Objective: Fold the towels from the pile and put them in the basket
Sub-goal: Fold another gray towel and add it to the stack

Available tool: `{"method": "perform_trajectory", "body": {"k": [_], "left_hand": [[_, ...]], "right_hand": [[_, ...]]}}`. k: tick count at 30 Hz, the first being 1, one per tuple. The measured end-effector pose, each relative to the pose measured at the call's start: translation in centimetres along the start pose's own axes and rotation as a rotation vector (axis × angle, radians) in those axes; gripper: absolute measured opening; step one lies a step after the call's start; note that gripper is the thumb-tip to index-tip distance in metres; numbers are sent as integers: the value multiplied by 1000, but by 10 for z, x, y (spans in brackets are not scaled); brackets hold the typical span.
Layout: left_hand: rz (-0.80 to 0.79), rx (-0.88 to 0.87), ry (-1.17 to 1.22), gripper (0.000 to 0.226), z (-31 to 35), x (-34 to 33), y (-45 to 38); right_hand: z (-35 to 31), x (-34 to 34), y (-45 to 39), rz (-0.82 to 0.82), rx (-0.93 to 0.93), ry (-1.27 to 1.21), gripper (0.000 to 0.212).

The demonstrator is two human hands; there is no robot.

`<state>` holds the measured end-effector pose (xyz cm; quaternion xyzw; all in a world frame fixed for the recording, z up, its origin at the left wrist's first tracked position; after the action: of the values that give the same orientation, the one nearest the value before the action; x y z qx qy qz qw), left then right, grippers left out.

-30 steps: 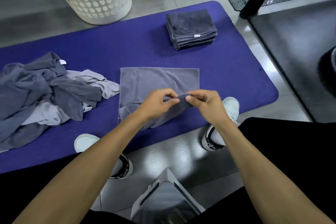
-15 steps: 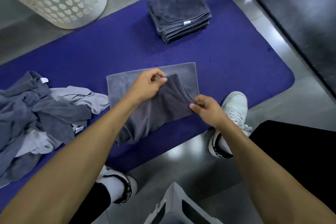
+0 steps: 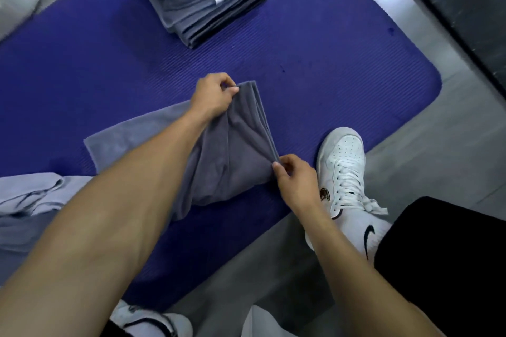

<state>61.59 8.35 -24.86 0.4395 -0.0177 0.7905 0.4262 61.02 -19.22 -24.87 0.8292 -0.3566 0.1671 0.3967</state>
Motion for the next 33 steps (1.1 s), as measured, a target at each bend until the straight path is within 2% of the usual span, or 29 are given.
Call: {"method": "perform_trajectory", "body": {"k": [9, 16, 23, 28, 33], "left_hand": [[71, -94, 41, 18, -5, -11, -8], [141, -119, -131, 24, 5, -13, -1], [7, -164, -313, 30, 29, -27, 0], [-37, -139, -377, 22, 33, -19, 3], [-20, -88, -211, 16, 32, 23, 29]], "right_hand": [[18, -5, -5, 119, -85, -57, 19], [23, -7, -2, 126, -64, -13, 12], [22, -7, 0, 147, -160, 102, 24], [19, -10, 2, 127, -207, 169, 27], [18, -8, -2, 51, -154, 121, 15]]}}
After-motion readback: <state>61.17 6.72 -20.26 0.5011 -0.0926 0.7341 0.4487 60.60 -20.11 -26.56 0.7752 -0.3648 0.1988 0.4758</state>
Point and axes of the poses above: each hand's wrist, its own y-axis away from the middle knuckle, its own x-axis out of the back of the hand, z = x × y, the point moved 9 cm from there along -y, towards the middle knuckle, and after that the axes turned 5 degrees about y, right-handed, at the moved point
